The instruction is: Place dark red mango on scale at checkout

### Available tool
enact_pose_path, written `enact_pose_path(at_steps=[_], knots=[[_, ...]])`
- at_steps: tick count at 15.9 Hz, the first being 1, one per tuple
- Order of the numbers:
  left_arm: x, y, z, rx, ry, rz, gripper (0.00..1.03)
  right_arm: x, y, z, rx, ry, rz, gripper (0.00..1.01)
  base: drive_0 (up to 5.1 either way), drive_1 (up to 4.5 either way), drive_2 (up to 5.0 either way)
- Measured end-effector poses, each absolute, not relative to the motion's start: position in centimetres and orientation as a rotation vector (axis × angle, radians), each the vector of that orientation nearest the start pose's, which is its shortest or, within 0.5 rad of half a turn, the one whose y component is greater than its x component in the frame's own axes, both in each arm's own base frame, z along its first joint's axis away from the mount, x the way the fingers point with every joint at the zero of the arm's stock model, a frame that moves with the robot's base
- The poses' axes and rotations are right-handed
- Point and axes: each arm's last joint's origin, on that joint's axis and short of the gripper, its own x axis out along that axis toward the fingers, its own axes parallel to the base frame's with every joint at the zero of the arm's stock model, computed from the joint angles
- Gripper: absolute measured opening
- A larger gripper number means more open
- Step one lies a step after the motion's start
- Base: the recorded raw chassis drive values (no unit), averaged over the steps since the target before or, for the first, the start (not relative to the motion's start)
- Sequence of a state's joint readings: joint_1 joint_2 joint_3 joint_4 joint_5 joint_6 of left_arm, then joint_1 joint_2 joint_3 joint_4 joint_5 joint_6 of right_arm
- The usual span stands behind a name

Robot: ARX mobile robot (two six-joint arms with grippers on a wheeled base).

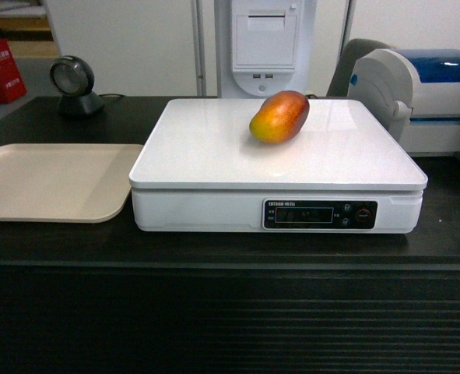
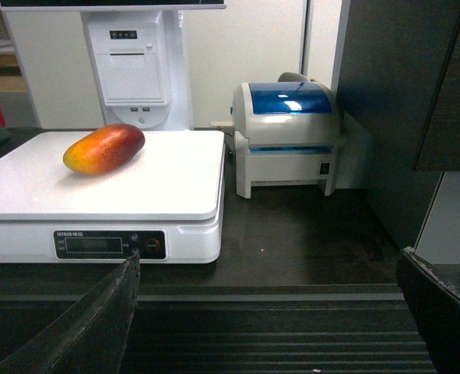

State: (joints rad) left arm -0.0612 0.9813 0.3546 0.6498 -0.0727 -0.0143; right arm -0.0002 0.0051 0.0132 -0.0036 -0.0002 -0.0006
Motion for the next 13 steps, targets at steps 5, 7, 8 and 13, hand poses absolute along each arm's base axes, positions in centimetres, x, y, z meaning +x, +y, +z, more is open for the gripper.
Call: enact_pose_path(at_steps=[5,7,8,13], knots=[[17.2,0.0,19.9,-0.014,0.008,0.005,0.02,9.7,0.0,16.7,-0.001,-0.004,0.000,0.98,0.0,0.00,0.0],[16.2,0.0,19.4,-0.014,-0.003,0.004,0.02,9.7,0.0,16.7,-0.001,-0.004,0.000,0.98,0.0,0.00,0.0],[15.6,0.0,18.9,-0.014,0.008,0.004,0.02,9.7,0.0,16.7,-0.001,-0.004,0.000,0.98,0.0,0.00,0.0],[13.8,0.0,17.8,-0.014,0.007,0.004,0.02,9.7,0.0,16.7,-0.001,-0.004,0.000,0.98,0.0,0.00,0.0]])
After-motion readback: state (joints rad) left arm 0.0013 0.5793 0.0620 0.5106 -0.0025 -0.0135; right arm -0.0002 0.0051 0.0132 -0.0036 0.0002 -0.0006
